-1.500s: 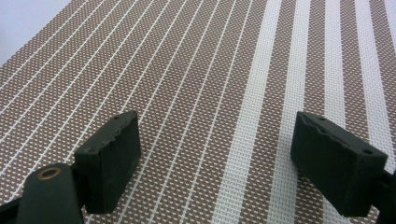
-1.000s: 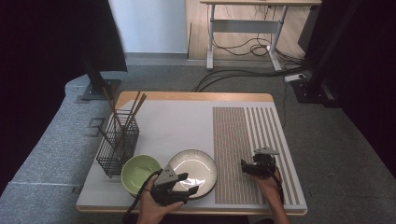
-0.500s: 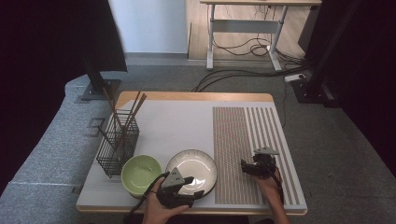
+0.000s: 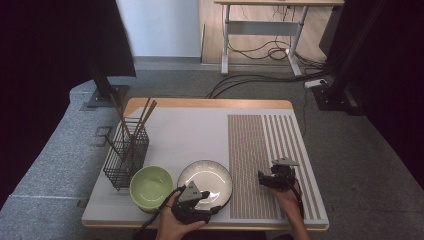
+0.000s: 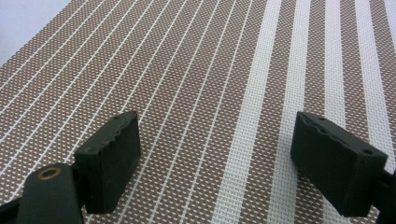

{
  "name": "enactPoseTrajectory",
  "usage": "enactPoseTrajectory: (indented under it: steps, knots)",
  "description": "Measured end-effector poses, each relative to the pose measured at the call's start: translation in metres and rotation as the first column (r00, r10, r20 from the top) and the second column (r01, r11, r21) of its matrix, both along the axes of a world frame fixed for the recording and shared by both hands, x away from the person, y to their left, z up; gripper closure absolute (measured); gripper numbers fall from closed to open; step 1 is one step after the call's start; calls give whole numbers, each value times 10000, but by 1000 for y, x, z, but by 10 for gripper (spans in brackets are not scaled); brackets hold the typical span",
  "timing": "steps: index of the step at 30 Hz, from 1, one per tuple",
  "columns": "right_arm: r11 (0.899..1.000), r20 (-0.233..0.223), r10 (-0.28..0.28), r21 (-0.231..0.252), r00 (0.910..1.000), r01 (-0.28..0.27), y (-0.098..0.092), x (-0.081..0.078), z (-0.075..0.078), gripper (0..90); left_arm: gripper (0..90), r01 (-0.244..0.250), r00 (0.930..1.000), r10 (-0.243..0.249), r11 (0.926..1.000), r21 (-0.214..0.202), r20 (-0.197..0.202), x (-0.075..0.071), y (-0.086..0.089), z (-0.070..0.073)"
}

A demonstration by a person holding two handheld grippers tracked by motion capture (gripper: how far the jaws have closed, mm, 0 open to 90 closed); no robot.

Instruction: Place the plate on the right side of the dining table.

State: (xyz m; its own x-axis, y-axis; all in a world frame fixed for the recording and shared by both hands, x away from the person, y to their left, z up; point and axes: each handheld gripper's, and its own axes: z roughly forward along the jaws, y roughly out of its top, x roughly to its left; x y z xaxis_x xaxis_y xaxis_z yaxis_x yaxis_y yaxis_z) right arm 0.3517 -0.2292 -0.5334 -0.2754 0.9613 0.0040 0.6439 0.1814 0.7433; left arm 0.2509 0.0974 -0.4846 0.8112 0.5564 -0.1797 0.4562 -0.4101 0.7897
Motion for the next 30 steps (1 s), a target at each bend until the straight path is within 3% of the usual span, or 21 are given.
enactPoseTrajectory:
  steps: [30]
  knots:
    - [10000, -2, 1, 6, 10000, -1, 0, 0, 0, 162, 386, -253, 9997, 254, 9992, 301, -34, 4, -2, -12]
